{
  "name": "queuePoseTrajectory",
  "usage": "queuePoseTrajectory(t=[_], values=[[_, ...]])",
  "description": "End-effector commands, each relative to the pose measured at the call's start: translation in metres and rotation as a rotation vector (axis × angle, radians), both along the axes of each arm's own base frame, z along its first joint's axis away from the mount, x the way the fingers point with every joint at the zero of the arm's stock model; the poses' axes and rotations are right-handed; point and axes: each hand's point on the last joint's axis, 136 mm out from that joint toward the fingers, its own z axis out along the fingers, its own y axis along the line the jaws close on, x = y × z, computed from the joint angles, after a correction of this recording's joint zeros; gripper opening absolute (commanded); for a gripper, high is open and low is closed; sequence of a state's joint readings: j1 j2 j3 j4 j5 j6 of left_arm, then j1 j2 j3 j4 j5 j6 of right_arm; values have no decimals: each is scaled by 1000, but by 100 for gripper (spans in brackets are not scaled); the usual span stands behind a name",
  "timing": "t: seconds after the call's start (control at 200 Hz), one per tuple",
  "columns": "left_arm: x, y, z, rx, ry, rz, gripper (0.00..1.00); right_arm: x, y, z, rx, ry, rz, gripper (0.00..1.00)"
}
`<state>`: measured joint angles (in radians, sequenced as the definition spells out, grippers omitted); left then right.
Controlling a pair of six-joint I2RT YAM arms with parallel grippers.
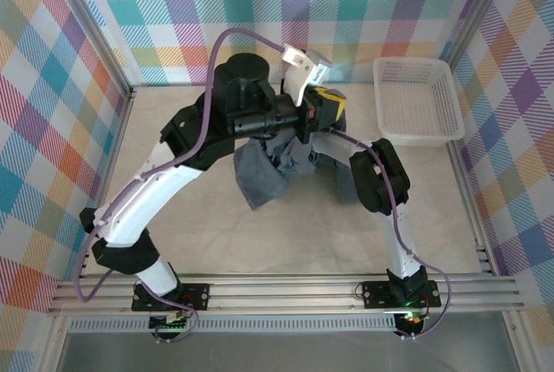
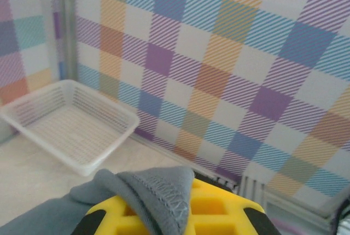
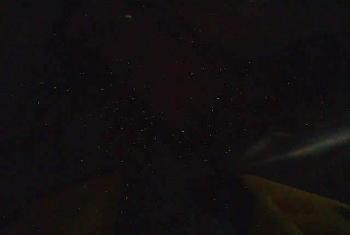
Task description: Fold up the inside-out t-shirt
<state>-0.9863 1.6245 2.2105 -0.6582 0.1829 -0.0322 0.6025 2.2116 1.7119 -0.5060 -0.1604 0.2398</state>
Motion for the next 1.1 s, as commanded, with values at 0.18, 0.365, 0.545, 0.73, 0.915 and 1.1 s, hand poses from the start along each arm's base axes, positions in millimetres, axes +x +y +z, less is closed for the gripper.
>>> queuePoseTrajectory(t=[0.18,0.365,0.545,0.73,0.915,1.1], values=[[16,36,-3,135,-173,164,0,-78,-71,-50,-367,285,45,89],[37,38,-18,197,-169,260,0,-123,-73,-93,-393,426,120,75],[99,68,-49,230,-4,463,0,-121,-41,-55,-185,357,129,10],[208,185,-153,243,410,832,0,-117,-25,58,87,74,120,0],[218,243,-309,304,712,915,0,-104,-37,180,257,-270,72,0],[173,261,-401,338,881,971,0,-64,-76,277,363,-459,-136,0]])
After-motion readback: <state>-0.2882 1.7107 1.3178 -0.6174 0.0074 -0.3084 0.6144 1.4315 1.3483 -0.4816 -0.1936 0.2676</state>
